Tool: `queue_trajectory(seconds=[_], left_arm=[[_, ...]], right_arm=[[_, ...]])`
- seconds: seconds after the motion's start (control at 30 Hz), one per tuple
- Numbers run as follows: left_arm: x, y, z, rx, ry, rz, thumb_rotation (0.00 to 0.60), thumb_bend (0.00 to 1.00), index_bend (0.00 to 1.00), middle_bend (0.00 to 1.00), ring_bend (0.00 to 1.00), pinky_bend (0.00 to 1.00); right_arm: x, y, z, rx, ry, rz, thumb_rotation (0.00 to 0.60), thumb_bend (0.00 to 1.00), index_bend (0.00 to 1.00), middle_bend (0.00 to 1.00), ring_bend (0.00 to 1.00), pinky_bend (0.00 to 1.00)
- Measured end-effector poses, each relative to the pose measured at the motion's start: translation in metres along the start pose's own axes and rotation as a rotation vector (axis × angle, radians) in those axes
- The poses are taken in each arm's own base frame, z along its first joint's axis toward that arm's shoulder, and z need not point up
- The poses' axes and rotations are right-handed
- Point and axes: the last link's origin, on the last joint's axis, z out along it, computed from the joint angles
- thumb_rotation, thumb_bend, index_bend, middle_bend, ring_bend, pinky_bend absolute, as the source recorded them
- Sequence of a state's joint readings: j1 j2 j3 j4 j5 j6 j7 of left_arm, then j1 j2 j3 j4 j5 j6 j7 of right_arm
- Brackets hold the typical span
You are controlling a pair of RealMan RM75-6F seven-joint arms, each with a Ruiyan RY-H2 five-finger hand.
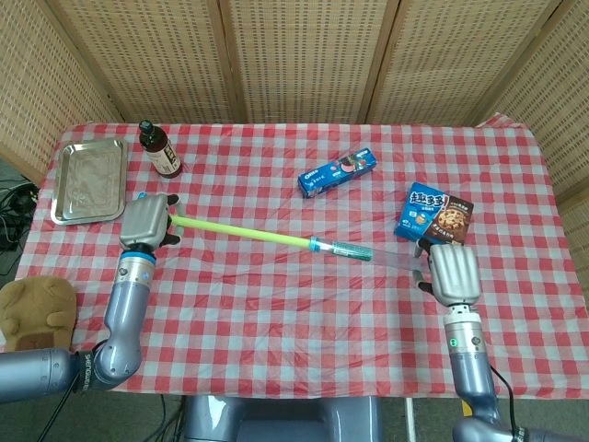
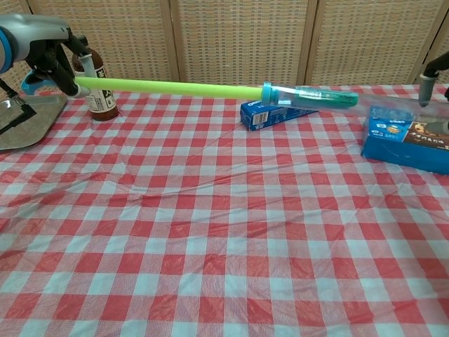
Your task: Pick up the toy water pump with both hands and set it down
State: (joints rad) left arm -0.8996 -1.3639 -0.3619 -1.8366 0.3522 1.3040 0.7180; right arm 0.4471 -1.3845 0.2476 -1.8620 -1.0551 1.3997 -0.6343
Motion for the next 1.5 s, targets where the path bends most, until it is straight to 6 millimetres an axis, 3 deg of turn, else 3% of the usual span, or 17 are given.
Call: queue_trajectory(seconds=[0.27,0.8,1.5], left_arm=[[-0.008,0.006,-0.001,-0.016,-0.026,0.028,0.600,0.71,0.88,0.96,0.89,0.80],[-0.021,0.036,-0.009,-0.076,-0.056,0.009,0.600,0.71,0.88,0.96,0.89,0.80],[-0.037,0.065,-0.008,-0.112,-0.109,-0.029,0.600,0.71,0.88,0.96,0.89,0.80]], right_arm=[[0.002,-0.017,0.007,0.052,0.013,-0.033,0.600,0.47,0.60,1.00,1.00,0.68],[-0.008,-0.039,0.006,0.134,0.014,-0.052,0.600,0.48,0.61,1.00,1.00,0.68],[-0.014,-0.054,0.013,0.177,0.008,-0.067,0.600,0.48,0.62,1.00,1.00,0.68]])
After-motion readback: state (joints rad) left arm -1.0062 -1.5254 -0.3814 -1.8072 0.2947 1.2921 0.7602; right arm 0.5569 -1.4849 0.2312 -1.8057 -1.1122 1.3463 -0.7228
